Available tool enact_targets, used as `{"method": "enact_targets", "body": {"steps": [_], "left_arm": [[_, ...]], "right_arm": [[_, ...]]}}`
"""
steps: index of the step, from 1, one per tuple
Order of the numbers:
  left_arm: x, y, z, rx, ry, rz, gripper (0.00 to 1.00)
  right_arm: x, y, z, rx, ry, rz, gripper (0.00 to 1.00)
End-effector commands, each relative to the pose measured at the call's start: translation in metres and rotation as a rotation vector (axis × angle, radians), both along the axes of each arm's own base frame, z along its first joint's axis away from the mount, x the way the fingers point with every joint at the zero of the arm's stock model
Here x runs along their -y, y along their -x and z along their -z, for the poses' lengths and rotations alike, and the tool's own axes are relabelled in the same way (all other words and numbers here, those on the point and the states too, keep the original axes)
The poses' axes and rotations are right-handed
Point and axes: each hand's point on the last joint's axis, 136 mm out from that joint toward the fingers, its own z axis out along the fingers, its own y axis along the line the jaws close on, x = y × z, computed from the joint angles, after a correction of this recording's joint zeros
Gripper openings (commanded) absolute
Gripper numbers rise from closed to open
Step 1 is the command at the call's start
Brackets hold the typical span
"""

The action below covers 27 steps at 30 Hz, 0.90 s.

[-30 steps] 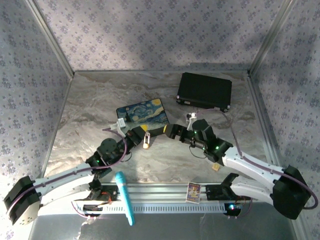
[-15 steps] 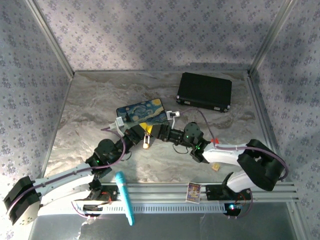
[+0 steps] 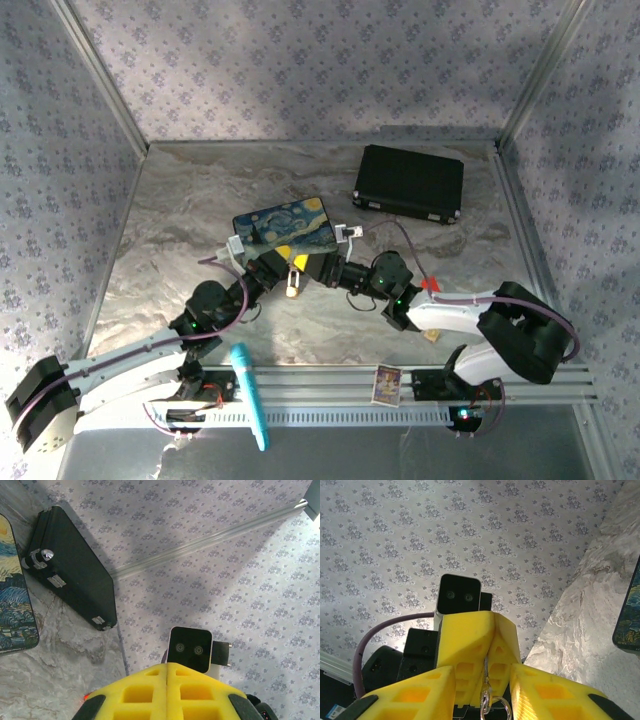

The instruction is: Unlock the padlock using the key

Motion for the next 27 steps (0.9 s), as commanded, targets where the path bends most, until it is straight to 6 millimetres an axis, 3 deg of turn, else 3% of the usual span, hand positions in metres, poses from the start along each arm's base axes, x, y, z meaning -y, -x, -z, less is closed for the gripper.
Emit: {"method": "enact_targets", "body": {"steps": [1, 15, 23, 27], "left_arm": [[-0.005, -0.001, -0.014, 0.03, 0.044, -0.02, 0.0], [-0.001, -0.004, -0.012, 0.018, 0.027, -0.02, 0.0], [-0.002, -0.007, -0.011, 0.017, 0.017, -0.039, 0.0], [0.001, -0.007, -0.013, 0.019, 0.024, -0.031, 0.0]], "right_arm": [[0.0, 0.008, -0.012, 0.033, -0.035, -0.02, 0.32], [-0.001, 0.006, -0.004, 0.015, -0.017, -0.026, 0.19], [0.002, 0.006, 0.001, 0.002, -0.014, -0.023, 0.19], [0.001, 0.006, 0.003, 0.001, -0.005, -0.023, 0.24]]}}
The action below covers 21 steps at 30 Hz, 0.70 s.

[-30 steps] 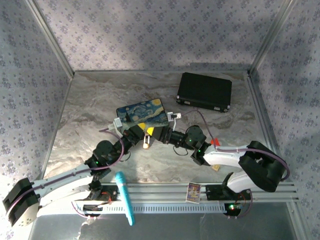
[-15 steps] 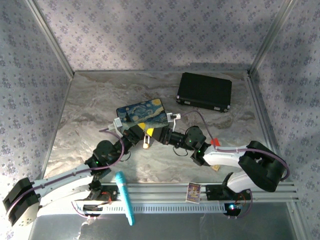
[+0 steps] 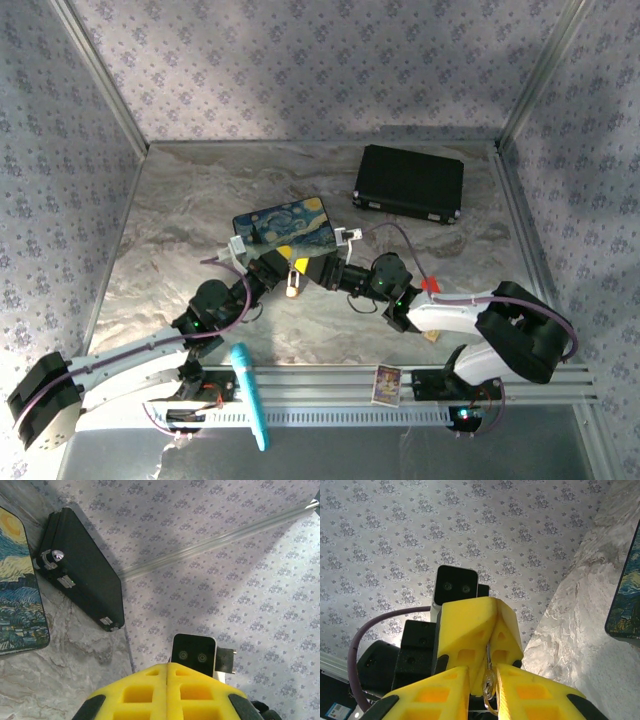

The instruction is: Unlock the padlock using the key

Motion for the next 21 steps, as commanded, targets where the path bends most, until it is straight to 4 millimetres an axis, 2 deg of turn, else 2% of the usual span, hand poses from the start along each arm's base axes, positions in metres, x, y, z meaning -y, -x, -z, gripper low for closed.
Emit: {"method": "enact_targets", "body": {"steps": [1, 11, 21], "left_arm": [[0.0, -0.002, -0.022, 0.038, 0.046, -0.009, 0.0], [0.006, -0.005, -0.022, 0.033, 0.043, -0.002, 0.0], [0.005, -0.006, -0.017, 0.019, 0.027, -0.007, 0.0]], "right_arm": [[0.001, 0.002, -0.007, 0.022, -0.022, -0.01, 0.24], [-0.001, 0.001, -0.001, 0.011, -0.01, -0.012, 0.2], [0.008, -0.006, 0.006, -0.009, -0.006, 0.022, 0.06]]}}
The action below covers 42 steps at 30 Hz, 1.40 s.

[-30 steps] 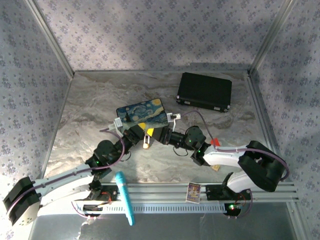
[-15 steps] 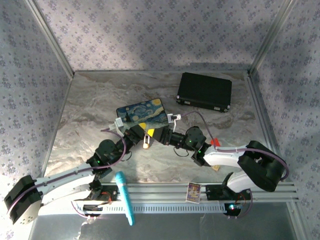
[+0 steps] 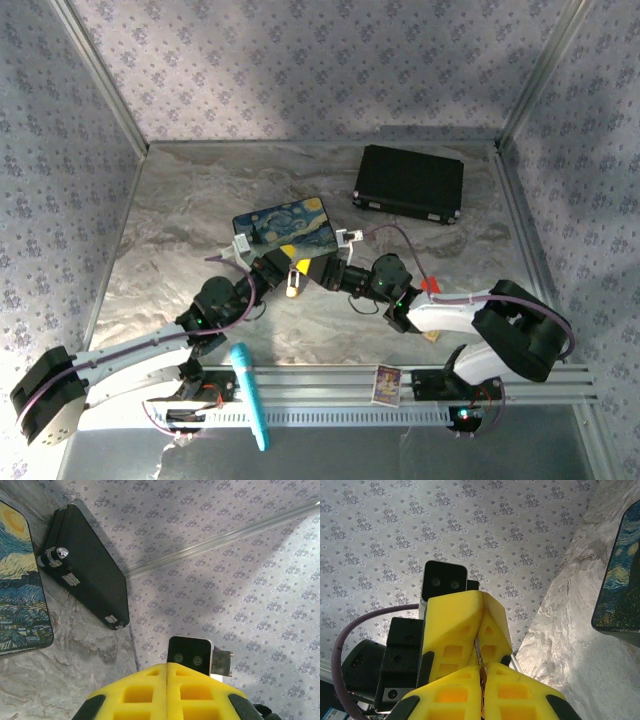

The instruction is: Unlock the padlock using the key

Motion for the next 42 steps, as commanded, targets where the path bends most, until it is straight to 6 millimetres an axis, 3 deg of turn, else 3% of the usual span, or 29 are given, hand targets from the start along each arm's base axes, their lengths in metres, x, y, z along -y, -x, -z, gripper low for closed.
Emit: {"method": "enact_targets", "body": {"steps": [1, 6, 11, 13, 15, 17, 19, 23, 33, 42], "left_arm": [[0.0, -0.001, -0.018, 0.026, 0.042, -0.006, 0.0], [-0.001, -0.002, -0.005, -0.017, 0.001, -0.012, 0.0], [-0.009, -0.004, 0.007, -0.067, -0.131, -0.047, 0.7], [-0.015, -0.005, 0.007, -0.08, -0.189, -0.067, 0.86], [-0.022, -0.005, 0.011, -0.113, -0.288, -0.088, 0.94], [-0.031, -0.005, 0.026, -0.167, -0.449, -0.108, 0.92], [-0.039, -0.005, 0.042, -0.224, -0.621, -0.109, 0.83], [-0.026, -0.002, 0.071, -0.26, -0.806, 0.011, 0.8], [-0.002, -0.01, 0.127, -0.208, -0.931, 0.118, 0.66], [-0.007, -0.02, 0.168, -0.203, -0.961, 0.116, 0.66]], "right_arm": [[0.006, -0.002, -0.005, 0.018, -0.02, 0.014, 0.06], [0.014, -0.005, -0.004, 0.015, -0.008, 0.029, 0.0], [0.023, -0.008, 0.009, -0.002, 0.067, 0.051, 0.0], [0.028, -0.008, 0.017, -0.012, 0.106, 0.065, 0.0], [0.034, -0.009, 0.027, -0.032, 0.16, 0.088, 0.0], [0.039, -0.009, 0.04, -0.044, 0.229, 0.104, 0.0], [0.046, -0.009, 0.056, -0.071, 0.321, 0.13, 0.0], [0.065, -0.006, 0.076, -0.067, 0.507, 0.181, 0.0], [0.084, 0.004, 0.099, -0.091, 0.583, 0.186, 0.0], [0.083, 0.006, 0.101, -0.09, 0.582, 0.179, 0.0]]}}
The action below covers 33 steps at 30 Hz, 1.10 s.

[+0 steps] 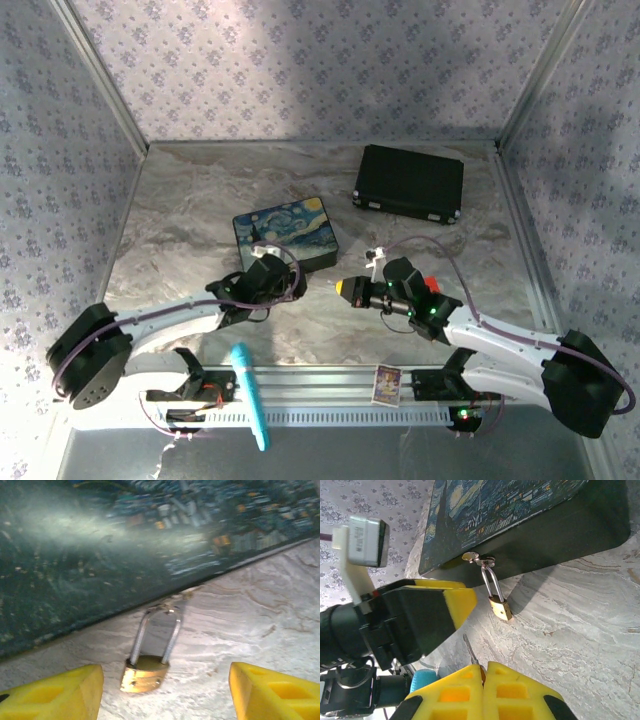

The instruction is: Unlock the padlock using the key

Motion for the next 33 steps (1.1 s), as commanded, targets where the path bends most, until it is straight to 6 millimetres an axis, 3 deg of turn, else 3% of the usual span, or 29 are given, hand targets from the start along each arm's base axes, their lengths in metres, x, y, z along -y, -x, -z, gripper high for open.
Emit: {"method": "enact_targets", "body": {"steps": [1, 9, 18, 28, 33], "left_arm": [[0.007, -0.009, -0.001, 0.056, 0.052, 0.024, 0.65], [0.015, -0.015, 0.011, 0.102, 0.139, 0.019, 0.64], [0.033, -0.007, 0.018, 0.101, 0.087, 0.059, 0.42], [0.013, -0.005, 0.043, 0.039, -0.014, -0.035, 0.31], [0.012, -0.005, 0.049, 0.035, -0.018, -0.062, 0.35]], "right_arm": [[0.003, 0.0, 0.002, 0.015, 0.017, 0.002, 0.0], [0.005, -0.001, 0.009, 0.008, 0.022, 0.014, 0.0], [0.005, 0.0, 0.017, -0.004, 0.026, 0.018, 0.0], [0.005, -0.001, 0.028, -0.022, 0.034, 0.026, 0.0], [0.004, -0.002, 0.031, -0.03, 0.033, 0.03, 0.0]]}}
